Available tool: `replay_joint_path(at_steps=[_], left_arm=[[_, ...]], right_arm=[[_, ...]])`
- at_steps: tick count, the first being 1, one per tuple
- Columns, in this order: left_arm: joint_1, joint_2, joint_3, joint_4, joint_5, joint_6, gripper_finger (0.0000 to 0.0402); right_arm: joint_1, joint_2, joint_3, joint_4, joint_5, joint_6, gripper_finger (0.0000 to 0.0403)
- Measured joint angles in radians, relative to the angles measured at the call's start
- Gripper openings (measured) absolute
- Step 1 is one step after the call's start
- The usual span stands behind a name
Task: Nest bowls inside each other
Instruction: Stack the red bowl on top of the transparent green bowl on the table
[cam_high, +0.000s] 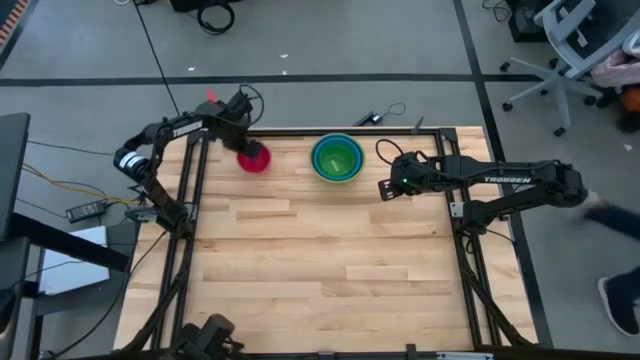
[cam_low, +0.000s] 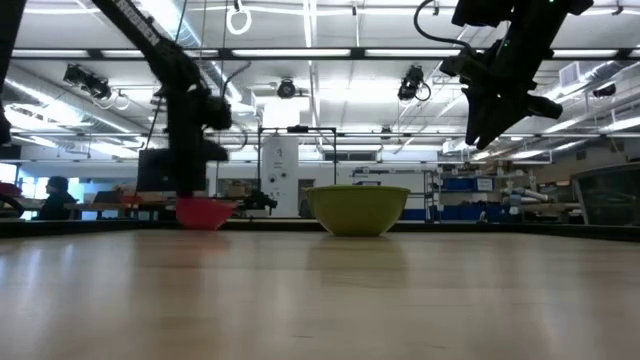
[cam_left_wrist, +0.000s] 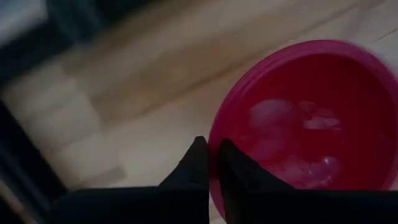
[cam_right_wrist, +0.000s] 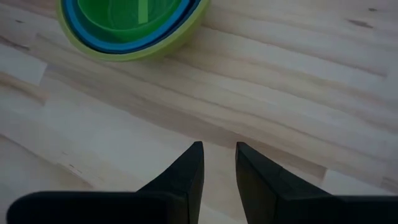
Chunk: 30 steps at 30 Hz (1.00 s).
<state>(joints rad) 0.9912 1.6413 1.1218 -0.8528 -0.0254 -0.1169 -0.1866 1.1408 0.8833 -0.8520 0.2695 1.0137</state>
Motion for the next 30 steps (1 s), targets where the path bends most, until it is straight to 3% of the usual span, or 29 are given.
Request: replay_joint_path(at_steps=[7,11,14,24,30], left_arm=[[-0.186,-0.051,0.218,0.114,0.062,-0.033,0.0011],[-0.317,-0.022,0.321,0.304,0.06,-0.073,0.0011],[-0.391,0.037,0.399,0.354,0.019,-0.091,0.001],[-0.487,0.302,0.555,0.25,-0.032,-0.125,0.0012],[-0.499,0.373,0.599,0.183,-0.03,-0.145,0.0042]], right_arm=[[-0.017,0.0,0.0,0.001,0.014,-0.02,0.0099],[-0.036,0.0,0.0,0.002,0.017,-0.036,0.0099],[-0.045,0.0,0.0,0.002,0.007,-0.048,0.0099],[-0.042,0.0,0.0,0.001,0.002,-0.048,0.0099],[-0.019,0.0,0.0,-0.001,-0.001,-0.039,0.0099]])
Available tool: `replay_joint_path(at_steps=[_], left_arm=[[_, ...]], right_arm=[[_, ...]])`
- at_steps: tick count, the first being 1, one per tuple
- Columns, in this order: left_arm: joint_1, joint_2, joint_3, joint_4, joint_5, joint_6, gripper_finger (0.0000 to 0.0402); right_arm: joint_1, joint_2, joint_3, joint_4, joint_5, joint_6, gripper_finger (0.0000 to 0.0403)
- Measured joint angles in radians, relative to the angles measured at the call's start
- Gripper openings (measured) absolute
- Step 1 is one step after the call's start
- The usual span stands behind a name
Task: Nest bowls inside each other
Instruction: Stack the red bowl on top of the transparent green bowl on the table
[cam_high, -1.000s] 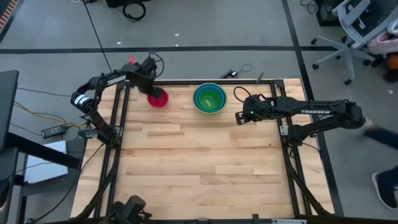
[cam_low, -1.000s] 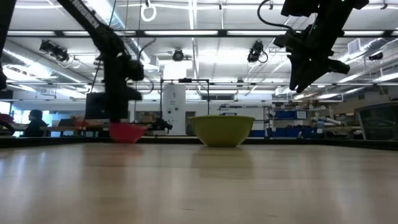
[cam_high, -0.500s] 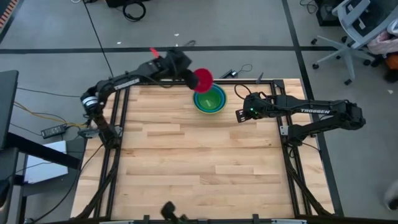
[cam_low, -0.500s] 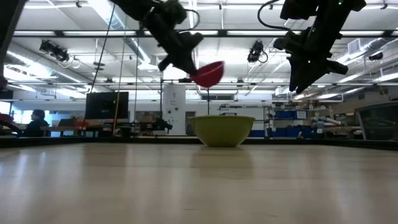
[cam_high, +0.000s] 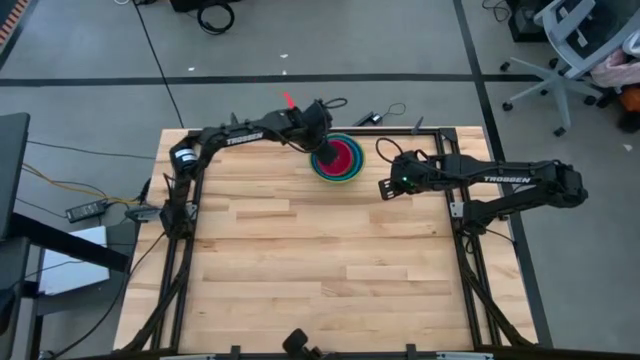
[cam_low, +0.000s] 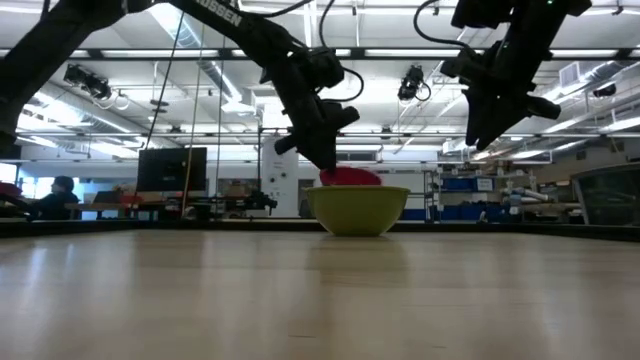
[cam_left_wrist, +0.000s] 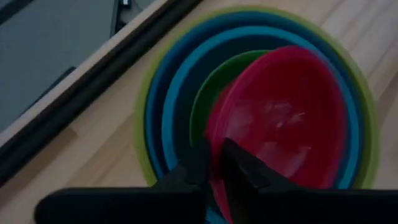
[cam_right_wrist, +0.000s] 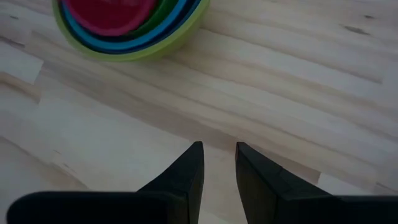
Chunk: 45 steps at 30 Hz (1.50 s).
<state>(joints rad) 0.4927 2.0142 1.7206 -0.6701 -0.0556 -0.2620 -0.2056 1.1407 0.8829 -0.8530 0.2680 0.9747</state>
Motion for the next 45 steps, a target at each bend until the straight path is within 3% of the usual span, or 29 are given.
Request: replay_joint_path(at_steps=[5,14,22,28,39,45], left_arm=[[0.003,0.0,0.003,0.019,0.0,0.011,0.0088],[0.021,-0.001,0.078,-0.126,0.0,0.011,0.0175],[0.006,0.065,0.067,-0.097,-0.034,-0.011,0.018],[-0.024,0.089,0.069,-0.068,-0.143,0.003,0.0166],[-0.017,-0.038,0.073,-0.038,-0.169,0.031,0.0156],[-0.057,0.004,0.072,-0.065,-0.17,0.076,0.0156]], right_arm=[[0.014,0.0,0.0,-0.001,0.0,0.003,0.0099],[0.016,-0.002,0.0,0.044,0.0,0.008,0.0099],[0.011,-0.002,0.0,0.231,0.014,-0.059,0.0099],[0.011,-0.002,0.0,0.279,0.035,-0.067,0.0099],[0.021,-0.003,0.0,0.507,0.011,-0.236,0.0099],[0.014,-0.004,0.0,0.539,-0.003,-0.245,0.0099]])
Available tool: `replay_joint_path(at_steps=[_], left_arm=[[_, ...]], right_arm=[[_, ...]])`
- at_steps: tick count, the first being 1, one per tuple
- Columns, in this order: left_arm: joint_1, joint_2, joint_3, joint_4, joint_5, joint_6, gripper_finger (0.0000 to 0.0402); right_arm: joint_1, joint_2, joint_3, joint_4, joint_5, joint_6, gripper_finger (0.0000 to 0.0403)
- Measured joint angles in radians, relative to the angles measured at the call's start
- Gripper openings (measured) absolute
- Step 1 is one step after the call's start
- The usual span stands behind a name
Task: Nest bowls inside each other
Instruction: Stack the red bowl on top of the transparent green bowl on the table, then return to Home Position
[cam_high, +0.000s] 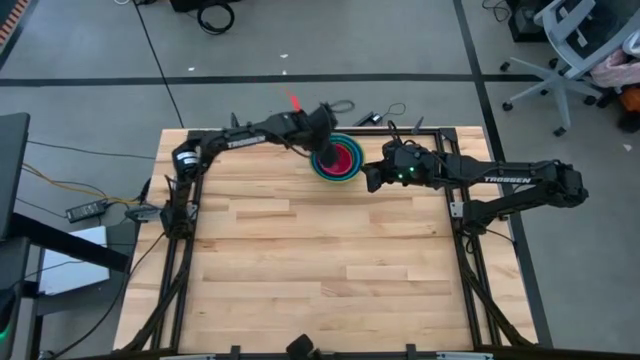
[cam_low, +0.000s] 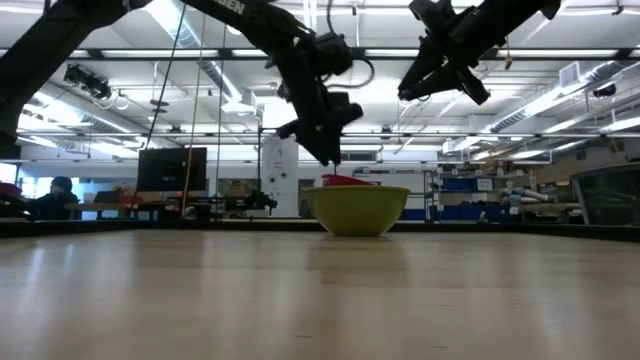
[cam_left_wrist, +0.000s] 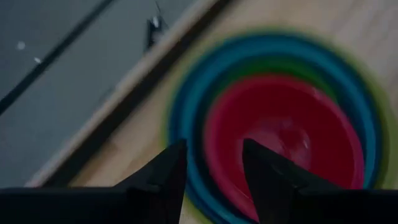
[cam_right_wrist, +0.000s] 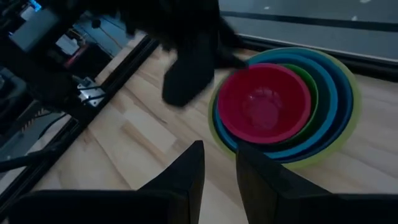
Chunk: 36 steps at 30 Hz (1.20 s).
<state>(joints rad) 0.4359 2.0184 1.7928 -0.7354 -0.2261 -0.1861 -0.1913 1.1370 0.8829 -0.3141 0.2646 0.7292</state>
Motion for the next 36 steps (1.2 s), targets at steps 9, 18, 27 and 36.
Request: replay_joint_path(at_steps=[9,18,27,36], left_arm=[[-0.072,0.082,-0.001,-0.078,-0.15,0.078,0.0156],[-0.055,0.127,-0.002,-0.036,-0.218,0.05,0.0156],[-0.061,-0.005,-0.001,0.003,-0.206,0.044,0.0156],[-0.06,-0.256,0.001,0.033,0.014,0.156,0.014]], right_arm=[[0.017,0.0,0.0,-0.045,-0.004,0.01,0.0099],[0.02,0.0,0.0,-0.053,-0.004,0.008,0.0099],[0.011,-0.012,0.0,-0.048,-0.005,-0.035,0.0099],[0.015,-0.104,0.0,0.137,-0.17,-0.257,0.0087]])
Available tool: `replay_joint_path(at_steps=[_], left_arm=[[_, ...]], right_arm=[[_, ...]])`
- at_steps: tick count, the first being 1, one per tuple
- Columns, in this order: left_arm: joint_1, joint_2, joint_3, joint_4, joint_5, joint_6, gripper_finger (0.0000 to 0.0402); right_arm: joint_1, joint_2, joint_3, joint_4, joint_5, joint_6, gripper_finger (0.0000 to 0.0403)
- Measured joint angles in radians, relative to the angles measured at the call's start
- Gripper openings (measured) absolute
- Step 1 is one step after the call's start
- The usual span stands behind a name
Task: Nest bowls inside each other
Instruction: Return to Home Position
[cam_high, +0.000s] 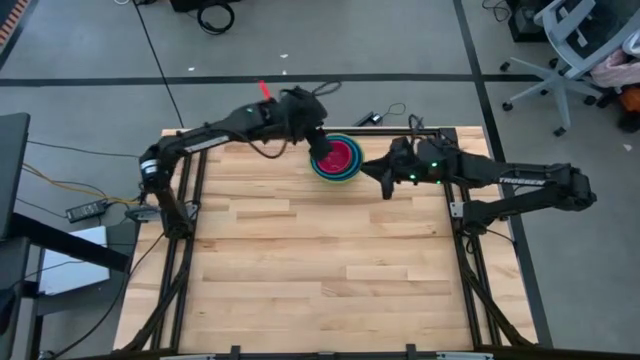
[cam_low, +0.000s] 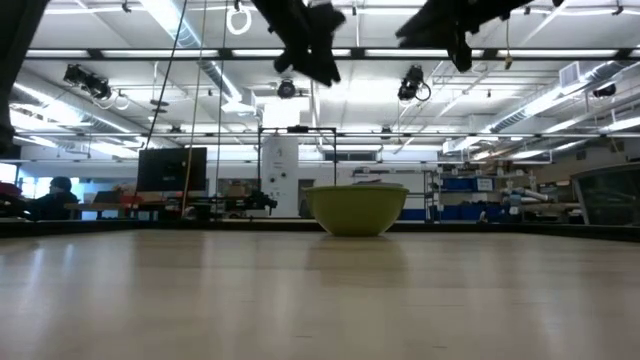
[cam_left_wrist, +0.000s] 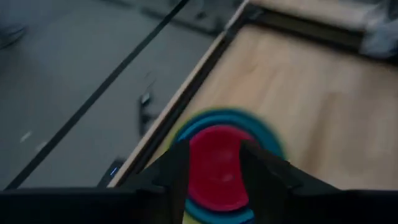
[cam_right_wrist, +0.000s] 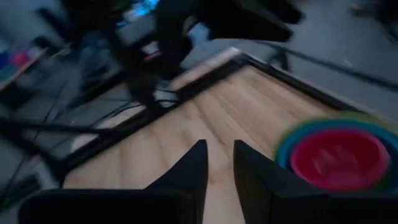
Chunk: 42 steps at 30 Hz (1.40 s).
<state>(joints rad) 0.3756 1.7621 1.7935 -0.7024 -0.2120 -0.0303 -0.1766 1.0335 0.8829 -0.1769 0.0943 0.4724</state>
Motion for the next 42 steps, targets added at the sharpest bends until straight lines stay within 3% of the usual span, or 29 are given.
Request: replay_joint_path(at_steps=[5,7,10,16,23,25,32,37,42], left_arm=[[-0.016,-0.07,0.0,0.058,0.188,0.032,0.0102],[-0.032,-0.08,0.0,0.1,0.257,0.046,0.0085],[-0.055,-0.097,-0.002,0.143,0.334,0.047,0.0056],[-0.128,-0.179,-0.002,0.193,0.368,0.049,0.0005],[-0.201,-0.309,-0.029,0.157,0.346,0.063,0.0007],[-0.216,-0.376,-0.151,0.182,0.325,0.037,0.0005],[-0.234,-0.683,-0.76,0.622,0.289,-0.184,0.0002],[-0.234,-0.886,-1.004,0.604,0.286,-0.241,0.0001],[-0.242,-1.076,-1.188,0.614,0.264,-0.347,0.0001]], right_arm=[[0.029,-0.057,0.0,-0.008,-0.163,-0.199,0.0033],[0.053,-0.08,0.0,0.019,-0.175,-0.185,0.001],[0.104,-0.119,0.0,0.072,-0.126,-0.174,0.001],[0.234,-0.199,0.001,0.167,-0.004,-0.296,0.0005],[0.291,-0.224,0.001,0.172,0.044,-0.342,0.0003],[0.293,-0.222,0.001,0.175,0.044,-0.342,0.0003],[0.292,-0.216,0.001,0.135,0.041,-0.345,0.0003],[0.293,-0.188,0.0,0.03,0.017,-0.289,0.0003],[0.343,-0.149,0.0,0.025,0.011,-0.34,0.0003]])
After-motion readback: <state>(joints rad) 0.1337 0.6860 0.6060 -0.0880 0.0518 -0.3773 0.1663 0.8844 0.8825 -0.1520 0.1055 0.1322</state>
